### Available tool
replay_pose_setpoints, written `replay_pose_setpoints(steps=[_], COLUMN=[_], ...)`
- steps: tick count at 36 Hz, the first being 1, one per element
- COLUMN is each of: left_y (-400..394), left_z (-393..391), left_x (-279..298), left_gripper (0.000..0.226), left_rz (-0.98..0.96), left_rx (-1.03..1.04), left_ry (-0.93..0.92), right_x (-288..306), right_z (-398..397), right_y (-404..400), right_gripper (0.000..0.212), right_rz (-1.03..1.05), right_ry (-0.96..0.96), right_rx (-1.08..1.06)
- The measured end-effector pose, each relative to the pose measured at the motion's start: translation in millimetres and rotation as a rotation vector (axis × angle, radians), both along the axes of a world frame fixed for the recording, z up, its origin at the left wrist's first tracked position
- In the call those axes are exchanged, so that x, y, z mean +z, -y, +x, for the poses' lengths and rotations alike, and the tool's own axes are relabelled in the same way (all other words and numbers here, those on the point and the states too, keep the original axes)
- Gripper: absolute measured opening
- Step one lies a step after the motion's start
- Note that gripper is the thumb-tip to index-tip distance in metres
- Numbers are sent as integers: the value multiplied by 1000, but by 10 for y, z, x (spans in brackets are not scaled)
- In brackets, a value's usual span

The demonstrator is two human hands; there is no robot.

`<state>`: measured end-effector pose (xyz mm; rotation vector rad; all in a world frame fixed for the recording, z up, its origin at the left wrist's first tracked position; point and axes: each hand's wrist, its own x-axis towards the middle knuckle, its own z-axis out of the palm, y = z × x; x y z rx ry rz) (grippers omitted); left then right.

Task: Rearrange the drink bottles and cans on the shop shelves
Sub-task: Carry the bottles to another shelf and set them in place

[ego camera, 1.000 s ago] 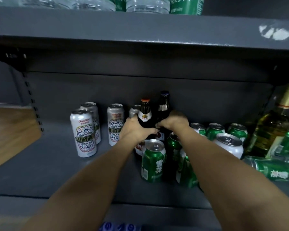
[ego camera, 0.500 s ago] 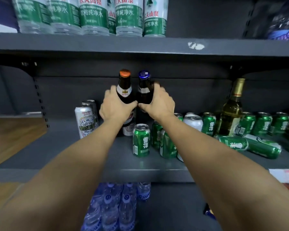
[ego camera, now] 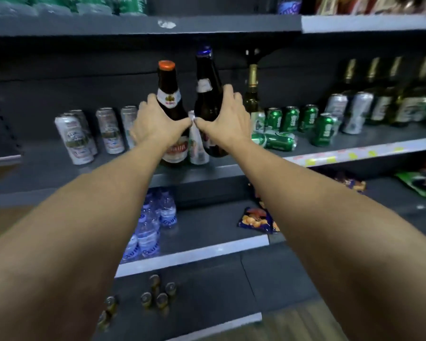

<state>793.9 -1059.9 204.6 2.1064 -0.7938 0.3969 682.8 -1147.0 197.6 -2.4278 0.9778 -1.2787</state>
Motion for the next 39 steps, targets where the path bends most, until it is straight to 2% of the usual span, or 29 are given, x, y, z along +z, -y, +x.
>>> replay_pose_setpoints(steps=[7, 14, 20, 23, 29, 39], left_y=[548, 1174, 1771, 2130, 2918, 4301], left_z=[-1160, -2319, -3270, -3688, -4395, -5678], left_x=[-643, -1249, -1579, -1696, -1813, -1751], left_gripper=[64, 71, 70, 65, 69, 72], left_rz=[166, 371, 439, 457, 506, 551], left_rx=[-245, -548, -718, -803, -934, -1129], left_ry=[-93, -182, -243, -263, -204, -234], right_x=[-691, -1203, -1464, -1547, -1648, -1620], right_z=[-1297, -2617, -3610, -4052, -4789, -5953], right_y=[289, 588, 911, 1127, 1710, 2729], right_gripper=[66, 65, 67, 65, 65, 71], right_rz=[237, 447, 543, 569, 611, 673], right_ry=[-61, -96, -136, -148, -143, -132], right_rx=[-205, -466, -692, -803, -942, -1135])
